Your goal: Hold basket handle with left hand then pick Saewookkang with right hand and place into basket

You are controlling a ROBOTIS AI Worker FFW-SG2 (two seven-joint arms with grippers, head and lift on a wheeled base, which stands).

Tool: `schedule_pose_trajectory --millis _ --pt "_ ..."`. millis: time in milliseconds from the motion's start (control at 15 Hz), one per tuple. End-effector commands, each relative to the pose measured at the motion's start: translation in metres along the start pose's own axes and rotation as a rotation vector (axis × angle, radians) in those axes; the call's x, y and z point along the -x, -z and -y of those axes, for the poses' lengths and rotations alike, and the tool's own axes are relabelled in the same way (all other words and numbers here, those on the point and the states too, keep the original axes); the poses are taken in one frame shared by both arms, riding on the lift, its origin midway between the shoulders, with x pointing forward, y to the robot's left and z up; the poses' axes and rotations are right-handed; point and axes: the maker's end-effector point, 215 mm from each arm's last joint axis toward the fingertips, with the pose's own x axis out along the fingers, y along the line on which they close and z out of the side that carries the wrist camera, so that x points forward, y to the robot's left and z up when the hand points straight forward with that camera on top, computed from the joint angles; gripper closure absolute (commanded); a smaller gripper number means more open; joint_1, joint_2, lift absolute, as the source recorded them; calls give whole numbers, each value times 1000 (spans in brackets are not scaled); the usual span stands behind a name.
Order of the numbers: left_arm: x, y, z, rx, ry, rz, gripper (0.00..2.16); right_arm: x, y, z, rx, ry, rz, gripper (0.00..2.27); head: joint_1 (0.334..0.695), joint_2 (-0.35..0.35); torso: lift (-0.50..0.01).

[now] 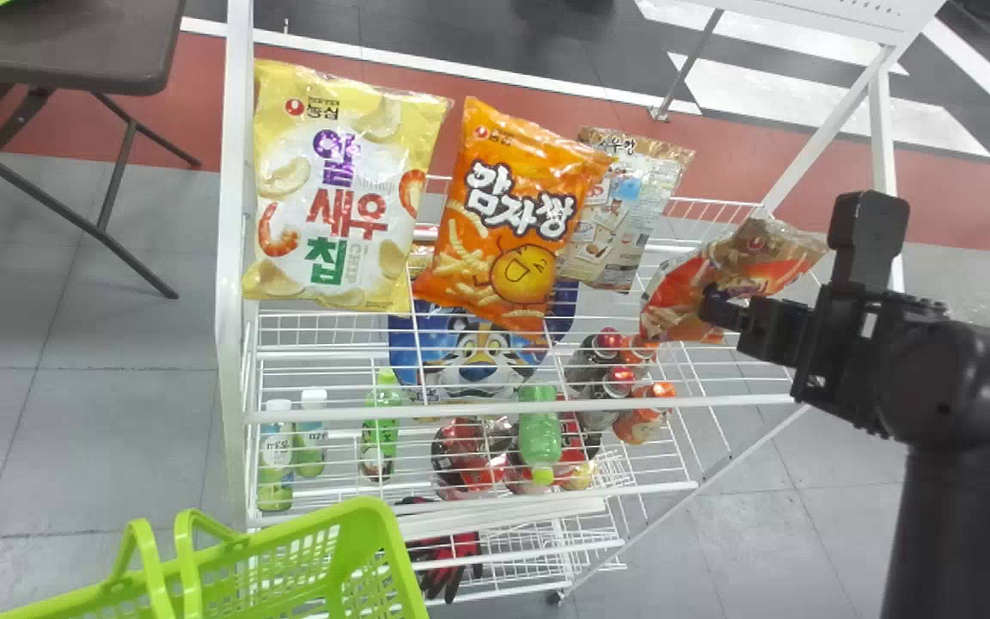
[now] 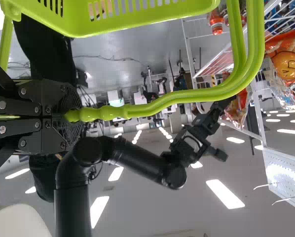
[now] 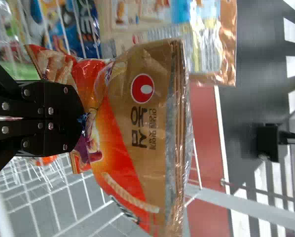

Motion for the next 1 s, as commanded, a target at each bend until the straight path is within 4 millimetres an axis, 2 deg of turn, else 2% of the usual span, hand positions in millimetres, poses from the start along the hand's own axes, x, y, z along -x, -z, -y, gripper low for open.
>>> schedule_pose_trajectory --millis 0,400,467,733,933 --pt "0 -2 2 27 12 3 2155 25 10 -34 22 -78 -27 2253 695 -350 -15" --pt "-2 -8 2 17 18 9 2155 74 12 -134 104 -346 37 2250 695 -350 -15" --pt "-2 -9 2 17 18 9 2155 79 19 -149 116 -380 32 2250 695 -350 -15" --pt "0 -10 1 19 17 14 2155 88 69 -221 201 -530 -61 2253 695 -350 -15" --pt "2 -16 3 7 18 25 2155 99 98 -269 260 -628 -112 2253 695 -269 -15"
